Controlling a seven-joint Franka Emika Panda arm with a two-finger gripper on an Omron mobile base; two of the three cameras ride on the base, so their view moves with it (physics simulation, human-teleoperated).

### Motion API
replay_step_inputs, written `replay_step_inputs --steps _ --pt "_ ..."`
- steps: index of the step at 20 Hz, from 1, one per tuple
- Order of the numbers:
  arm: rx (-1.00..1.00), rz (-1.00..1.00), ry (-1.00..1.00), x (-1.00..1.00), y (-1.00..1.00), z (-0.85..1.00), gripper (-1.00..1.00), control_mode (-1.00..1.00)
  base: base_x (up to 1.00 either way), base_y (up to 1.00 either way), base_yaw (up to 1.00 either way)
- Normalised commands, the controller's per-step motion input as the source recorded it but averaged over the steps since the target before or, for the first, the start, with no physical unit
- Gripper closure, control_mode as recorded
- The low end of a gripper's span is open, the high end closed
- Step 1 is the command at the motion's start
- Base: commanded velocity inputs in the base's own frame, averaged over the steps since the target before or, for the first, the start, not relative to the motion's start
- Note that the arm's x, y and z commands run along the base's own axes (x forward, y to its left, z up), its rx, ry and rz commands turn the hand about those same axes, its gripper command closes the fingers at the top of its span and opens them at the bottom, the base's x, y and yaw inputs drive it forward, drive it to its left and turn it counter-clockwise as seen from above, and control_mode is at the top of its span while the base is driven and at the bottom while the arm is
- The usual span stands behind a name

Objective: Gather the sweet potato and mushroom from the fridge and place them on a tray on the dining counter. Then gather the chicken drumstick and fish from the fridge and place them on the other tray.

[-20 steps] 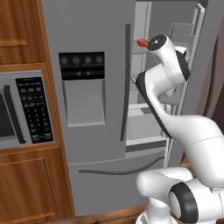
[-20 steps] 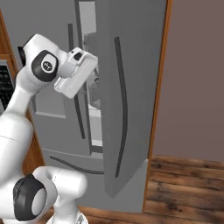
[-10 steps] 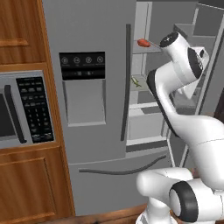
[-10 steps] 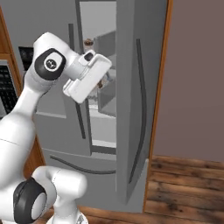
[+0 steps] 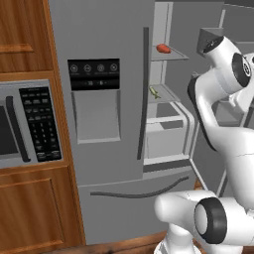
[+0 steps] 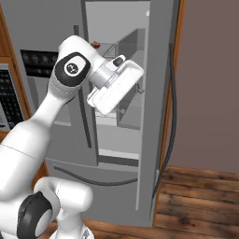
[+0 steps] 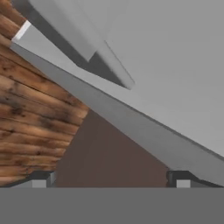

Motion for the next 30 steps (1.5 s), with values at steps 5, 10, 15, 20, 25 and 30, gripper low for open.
replay_step_inputs --steps 5,10,15,20,25,30 --pt "0.0 -0.07 0.14 0.03 -0.85 0.03 -1.0 -1.0 0.0 0.0 0.0" --pt "0.0 0.0 0.01 -0.17 0.24 0.0 -1.0 -1.0 0.0 0.0 0.0" --pt "0.0 0.04 -0.01 -0.08 1.0 0.0 -1.0 -1.0 0.0 0.0 0.0" --pt "0.04 0.03 -0.07 0.0 1.0 0.0 -1.0 -1.0 0.0 0.0 0.0" --pt "0.26 0.05 -0.29 0.0 0.82 0.0 -1.0 -1.0 0.0 0.0 0.0" --pt "0.33 0.03 -0.43 -0.01 0.59 0.03 -1.0 -1.0 0.0 0.0 0.0"
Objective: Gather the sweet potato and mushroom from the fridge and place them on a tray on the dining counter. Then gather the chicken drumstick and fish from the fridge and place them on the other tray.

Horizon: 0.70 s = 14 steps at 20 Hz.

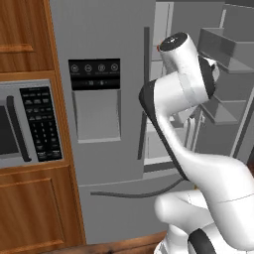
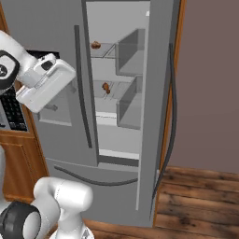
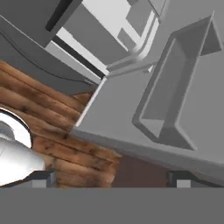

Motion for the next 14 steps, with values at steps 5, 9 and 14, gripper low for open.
replay_step_inputs --steps 5,9,14 --pt "0.28 -0.05 -0.5 0.2 0.2 0.2 -1.0 -1.0 0.0 0.0 0.0" --pt "0.33 -0.11 -0.31 0.46 0.04 0.15 -1.0 -1.0 0.0 0.0 0.0" --pt "0.39 -0.06 -0.17 0.57 0.09 0.03 -1.0 -1.0 0.0 0.0 0.0"
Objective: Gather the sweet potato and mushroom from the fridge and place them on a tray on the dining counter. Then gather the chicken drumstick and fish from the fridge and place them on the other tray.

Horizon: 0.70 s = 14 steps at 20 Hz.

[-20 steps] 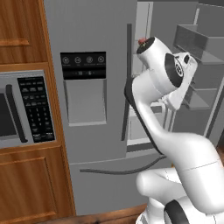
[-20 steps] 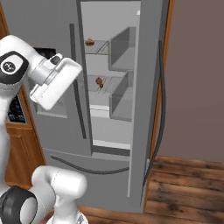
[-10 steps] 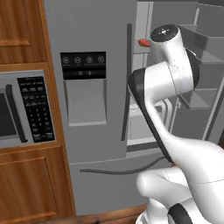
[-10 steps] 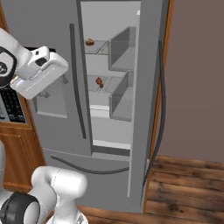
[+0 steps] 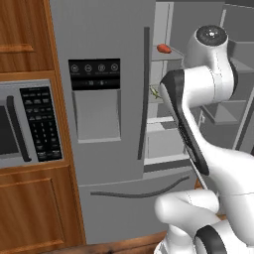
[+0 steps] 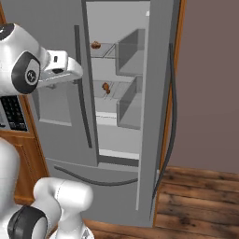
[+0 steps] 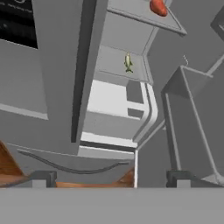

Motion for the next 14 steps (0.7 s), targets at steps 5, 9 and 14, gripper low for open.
replay_step_inputs --steps 5,9,14 --pt "0.35 0.02 -0.07 0.54 0.11 0.03 -1.0 -1.0 0.0 0.0 0.0" --pt "0.07 0.1 0.01 0.44 0.25 0.03 -1.0 -1.0 0.0 0.0 0.0" --pt "0.0 0.03 0.02 0.28 0.27 -0.03 -1.0 -1.0 0.0 0.0 0.0"
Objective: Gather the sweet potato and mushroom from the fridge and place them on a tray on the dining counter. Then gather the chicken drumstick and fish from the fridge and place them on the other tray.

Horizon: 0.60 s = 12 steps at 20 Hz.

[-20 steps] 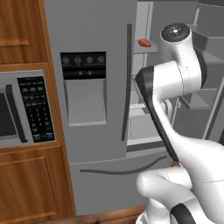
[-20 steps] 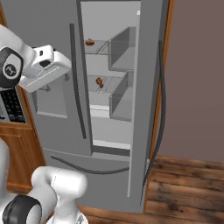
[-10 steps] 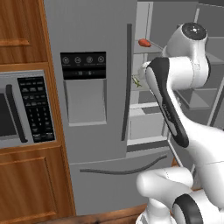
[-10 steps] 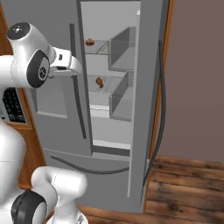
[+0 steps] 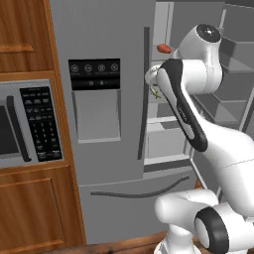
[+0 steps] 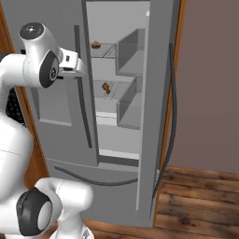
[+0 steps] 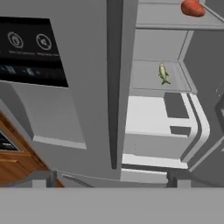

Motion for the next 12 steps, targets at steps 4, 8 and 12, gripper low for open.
replay_step_inputs --steps 4,8,12 --pt "0.0 0.0 0.02 0.17 0.0 -0.16 -1.0 -1.0 0.0 0.0 0.0" --pt "0.0 0.0 0.02 0.43 0.0 0.0 -1.0 -1.0 0.0 0.0 0.0" --pt "-0.01 0.0 0.03 0.45 0.0 0.0 -1.0 -1.0 0.0 0.0 0.0"
